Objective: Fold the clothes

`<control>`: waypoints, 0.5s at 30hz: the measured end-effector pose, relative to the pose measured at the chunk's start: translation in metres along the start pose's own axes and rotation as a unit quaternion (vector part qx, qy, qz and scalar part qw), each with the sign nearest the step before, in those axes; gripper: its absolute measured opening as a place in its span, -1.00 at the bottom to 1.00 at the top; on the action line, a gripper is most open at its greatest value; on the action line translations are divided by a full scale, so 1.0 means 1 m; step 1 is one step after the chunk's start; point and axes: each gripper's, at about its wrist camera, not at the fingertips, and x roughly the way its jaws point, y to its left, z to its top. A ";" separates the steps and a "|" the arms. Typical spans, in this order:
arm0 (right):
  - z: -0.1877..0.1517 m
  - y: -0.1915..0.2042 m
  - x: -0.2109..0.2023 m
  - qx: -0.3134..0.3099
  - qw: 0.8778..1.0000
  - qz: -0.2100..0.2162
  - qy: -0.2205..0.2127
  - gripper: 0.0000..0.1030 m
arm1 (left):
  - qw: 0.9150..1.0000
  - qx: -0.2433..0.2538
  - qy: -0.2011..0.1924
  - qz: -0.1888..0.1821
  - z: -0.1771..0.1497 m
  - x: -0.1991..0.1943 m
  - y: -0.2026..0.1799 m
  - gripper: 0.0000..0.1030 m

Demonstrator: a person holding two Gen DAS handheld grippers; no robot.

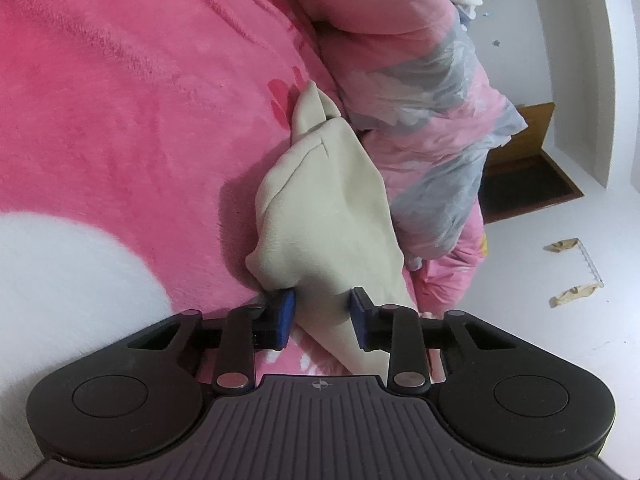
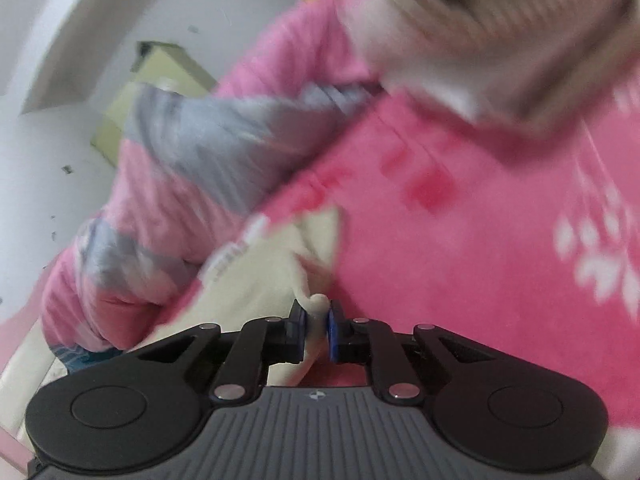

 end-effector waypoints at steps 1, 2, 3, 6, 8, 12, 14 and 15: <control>-0.002 -0.011 0.002 0.017 1.000 0.007 0.009 -0.78 | 1.000 0.000 0.000 -0.002 0.000 0.000 0.000 -0.41; -0.001 -0.012 -0.001 0.022 1.000 0.016 0.005 -0.78 | 1.000 0.000 0.001 -0.004 0.000 0.000 0.001 -0.41; 0.000 -0.006 -0.005 0.002 1.000 0.012 0.001 -0.78 | 1.000 0.000 0.002 -0.007 0.000 -0.001 0.001 -0.41; -0.003 0.027 -0.013 -0.121 0.992 -0.043 -0.002 -0.73 | 1.000 -0.003 0.006 -0.013 0.001 -0.002 0.003 -0.41; 0.000 0.033 -0.022 -0.122 0.988 -0.092 -0.015 -0.50 | 1.000 -0.006 0.008 -0.018 0.002 -0.002 0.004 -0.40; 0.007 0.020 -0.051 0.008 0.994 -0.101 -0.031 -0.38 | 1.000 -0.010 0.013 -0.024 0.002 -0.002 0.003 -0.37; 0.002 0.012 -0.057 0.091 0.995 -0.038 -0.004 -0.13 | 0.999 -0.012 0.016 -0.026 0.001 -0.003 0.003 -0.32; -0.004 0.011 -0.055 0.129 0.991 -0.008 0.019 -0.12 | 0.999 -0.013 0.018 -0.029 0.001 -0.003 0.003 -0.27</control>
